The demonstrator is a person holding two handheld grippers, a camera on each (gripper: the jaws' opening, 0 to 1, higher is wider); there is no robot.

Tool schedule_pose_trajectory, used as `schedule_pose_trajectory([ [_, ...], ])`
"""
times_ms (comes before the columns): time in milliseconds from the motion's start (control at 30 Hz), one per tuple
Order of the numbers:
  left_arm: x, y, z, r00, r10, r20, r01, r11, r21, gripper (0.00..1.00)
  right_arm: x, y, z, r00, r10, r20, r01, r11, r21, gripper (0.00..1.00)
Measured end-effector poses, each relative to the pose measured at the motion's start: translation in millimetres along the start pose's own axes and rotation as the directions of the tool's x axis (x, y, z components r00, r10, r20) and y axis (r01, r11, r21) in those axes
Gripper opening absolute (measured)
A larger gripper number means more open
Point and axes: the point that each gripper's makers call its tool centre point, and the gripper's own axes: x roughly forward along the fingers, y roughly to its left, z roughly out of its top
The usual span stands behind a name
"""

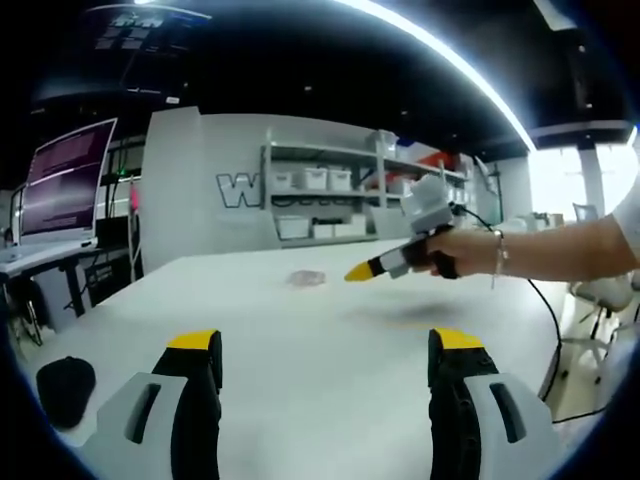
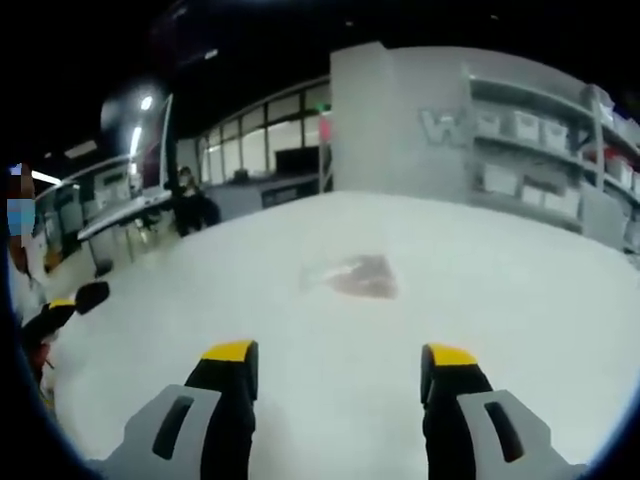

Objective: Open the resealable bag by pulling the two sides of the seal apart until the entire bag opening is separated and visibly accessible.

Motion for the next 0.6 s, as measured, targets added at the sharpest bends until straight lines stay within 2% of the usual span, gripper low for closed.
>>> schedule_pose_trajectory([
  [400,2.1,2.7,1.4,1.000,-0.003,0.001,0.003,1.000,0.002,0.83,9.2,-4.2,-1.9,0.999,-0.023,-0.024,0.023,1.000,-0.001,0.64],
  [600,2.2,4.9,3.6,1.000,-0.004,0.005,0.004,1.000,0.005,0.83,10.6,0.3,4.4,1.000,-0.022,-0.007,0.022,1.000,-0.012,0.64],
])
